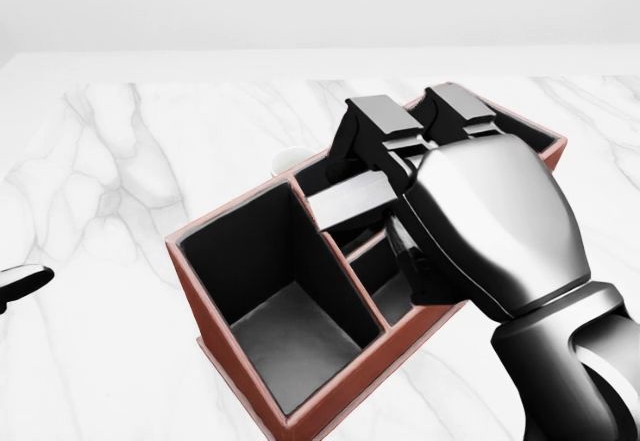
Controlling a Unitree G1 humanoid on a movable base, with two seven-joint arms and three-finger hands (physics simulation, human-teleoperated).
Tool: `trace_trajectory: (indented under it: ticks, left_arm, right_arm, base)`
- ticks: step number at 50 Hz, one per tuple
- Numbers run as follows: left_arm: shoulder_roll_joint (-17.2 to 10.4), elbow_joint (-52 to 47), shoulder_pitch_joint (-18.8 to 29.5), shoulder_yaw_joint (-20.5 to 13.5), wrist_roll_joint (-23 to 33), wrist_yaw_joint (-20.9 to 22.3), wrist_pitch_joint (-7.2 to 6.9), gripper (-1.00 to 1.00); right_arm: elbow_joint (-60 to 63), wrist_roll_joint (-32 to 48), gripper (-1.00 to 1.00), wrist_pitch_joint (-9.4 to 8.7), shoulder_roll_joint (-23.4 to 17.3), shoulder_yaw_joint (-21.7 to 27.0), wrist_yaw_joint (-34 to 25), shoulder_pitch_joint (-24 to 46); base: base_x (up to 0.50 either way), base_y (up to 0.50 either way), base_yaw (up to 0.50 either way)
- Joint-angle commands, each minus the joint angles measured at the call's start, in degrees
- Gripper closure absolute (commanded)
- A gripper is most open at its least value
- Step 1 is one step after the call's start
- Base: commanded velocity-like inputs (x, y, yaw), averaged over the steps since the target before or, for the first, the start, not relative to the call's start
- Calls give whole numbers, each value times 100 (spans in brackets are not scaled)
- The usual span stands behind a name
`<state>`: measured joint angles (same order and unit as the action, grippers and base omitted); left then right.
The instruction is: Pick up the book and place it in the left compartment of the caddy.
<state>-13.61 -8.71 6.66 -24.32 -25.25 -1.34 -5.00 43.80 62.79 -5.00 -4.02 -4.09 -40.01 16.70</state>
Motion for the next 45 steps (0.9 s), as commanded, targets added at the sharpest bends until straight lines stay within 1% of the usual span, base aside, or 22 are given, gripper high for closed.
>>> trace_trajectory:
  ticks: [1, 5, 9, 11, 17, 19, 22, 25, 32, 40, 45]
  left_arm:
    - [10, 41, 14, 36, 30, -3, 0, -100]
    - [5, 8, 2, 23, 18, -1, 0, -100]
    - [-2, 32, 18, 19, 13, -3, 0, -100]
    - [4, 10, 2, 18, 12, 0, 0, -100]
    - [24, 7, -11, 44, 43, 4, 0, -100]
    - [26, -23, -21, 41, 39, 5, 0, -100]
    - [27, 21, -9, 37, 46, 19, 0, -100]
    - [24, -22, -20, 28, 34, 11, 0, -100]
    - [30, -8, -26, 18, 33, 25, 0, -100]
    - [26, 16, -10, 33, 42, 20, 0, -100]
    - [18, 6, -15, 17, 25, 22, 0, -100]
  right_arm:
    - [130, -667, 100, 0, -14, 48, 1, 252]
    - [162, -1160, 100, 0, -97, 145, 1, 202]
    - [419, -1898, 100, 0, -206, 214, 1, 254]
    - [406, -2330, 100, 0, -243, 425, 1, 250]
    - [473, -3383, 100, 0, -402, 553, 1, 149]
    - [492, -3610, 100, 0, -456, 591, 1, 147]
    - [525, -4045, 100, 0, -508, 674, 1, 130]
    - [582, -4586, 100, 0, -466, 800, 1, 119]
    - [390, -5126, 100, 0, -607, 874, 25, 12]
    - [332, -5508, 100, 0, -684, 952, 331, -34]
    - [34, -5723, 100, 0, -663, 951, 542, -168]
  base:
    - [0, 0, 0]
    - [0, 0, 0]
    - [0, 0, 0]
    - [0, 0, 0]
    - [0, 0, 0]
    - [0, 0, 0]
    - [0, 0, 0]
    - [0, 0, 0]
    - [0, 0, 0]
    - [0, 0, 0]
    - [0, 0, 0]
